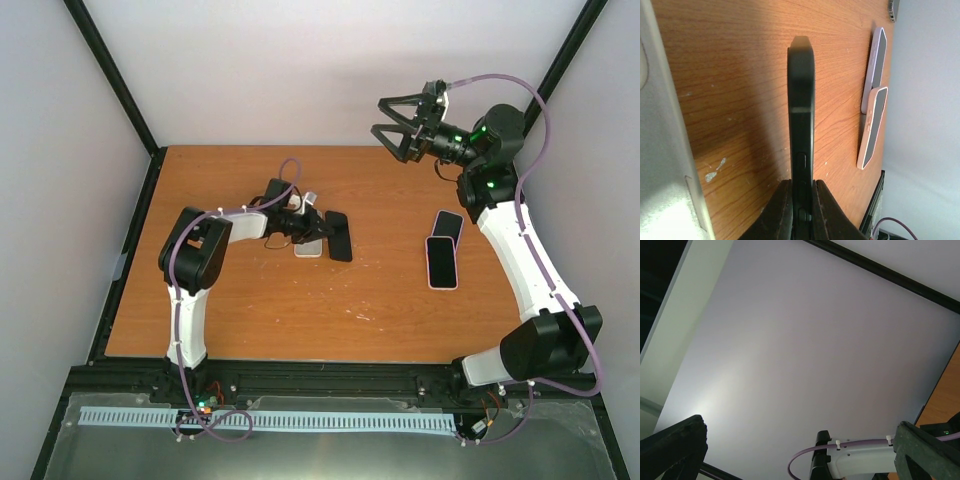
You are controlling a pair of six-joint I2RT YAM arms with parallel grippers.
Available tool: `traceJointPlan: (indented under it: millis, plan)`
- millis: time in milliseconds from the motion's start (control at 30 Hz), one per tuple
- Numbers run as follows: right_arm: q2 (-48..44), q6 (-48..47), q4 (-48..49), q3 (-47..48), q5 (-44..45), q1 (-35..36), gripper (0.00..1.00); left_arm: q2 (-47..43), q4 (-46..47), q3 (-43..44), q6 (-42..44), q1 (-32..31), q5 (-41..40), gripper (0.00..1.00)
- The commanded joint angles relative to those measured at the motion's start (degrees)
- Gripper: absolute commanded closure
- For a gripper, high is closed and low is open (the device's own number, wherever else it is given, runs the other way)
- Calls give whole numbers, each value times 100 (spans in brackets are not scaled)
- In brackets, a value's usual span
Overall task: Take the phone out of the phone case
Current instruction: Place the phone at the center of the board.
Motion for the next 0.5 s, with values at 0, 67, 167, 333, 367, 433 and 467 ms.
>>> traceJointPlan:
  millis: [0,67,167,333,367,433,467]
  plan:
    - [-178,237,144,-92,-186,-70,0,36,176,278,-49,-105,94,99]
    - [-202,319,215,-137,-220,-70,0,14,177,265,-53,-108,71,99]
    - [-203,457,400,-198,-198,-70,0,-7,141,254,-51,-108,42,99]
    - [-162,971,986,-414,-81,-70,0,-110,160,222,-36,-108,7,99]
    - [-164,1105,1232,-498,-79,-70,0,-125,171,206,-40,-108,6,99]
    - [-193,1347,1582,-636,-83,-82,0,-139,233,148,-58,-108,0,99]
    - [-215,1370,1557,-645,-102,-105,0,-127,243,138,-74,-108,-17,99]
